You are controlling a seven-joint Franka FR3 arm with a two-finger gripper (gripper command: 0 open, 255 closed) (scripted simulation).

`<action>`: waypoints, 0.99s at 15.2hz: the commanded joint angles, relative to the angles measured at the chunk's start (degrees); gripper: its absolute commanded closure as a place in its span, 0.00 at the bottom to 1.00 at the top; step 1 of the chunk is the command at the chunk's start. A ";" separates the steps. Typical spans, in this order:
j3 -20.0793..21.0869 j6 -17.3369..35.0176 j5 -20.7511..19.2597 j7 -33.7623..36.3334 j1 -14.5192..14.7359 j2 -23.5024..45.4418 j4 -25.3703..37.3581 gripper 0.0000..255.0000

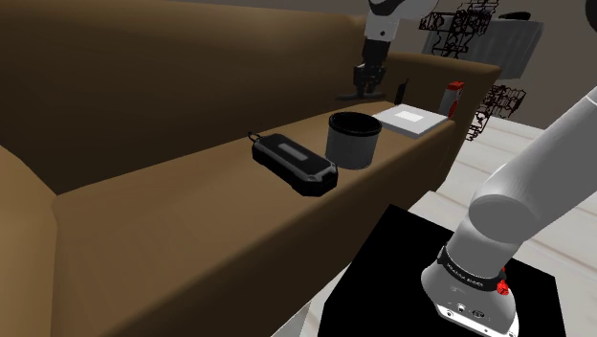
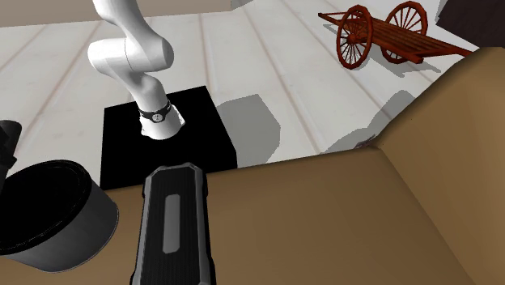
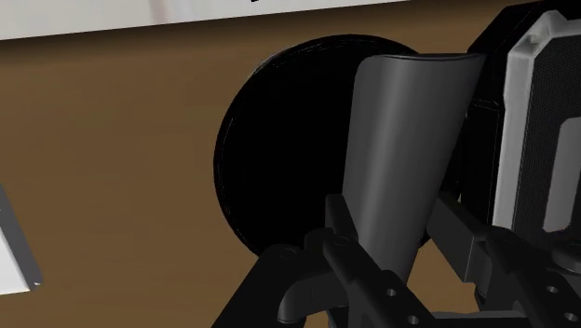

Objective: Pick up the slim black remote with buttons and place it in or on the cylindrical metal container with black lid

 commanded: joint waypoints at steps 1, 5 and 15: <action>-0.41 1.46 -0.11 -0.69 -0.25 -0.07 -1.52 1.00; -0.50 4.53 -0.11 -0.84 -0.29 0.07 -4.47 1.00; -0.63 7.88 -0.05 -1.04 -0.33 0.44 -7.45 1.00</action>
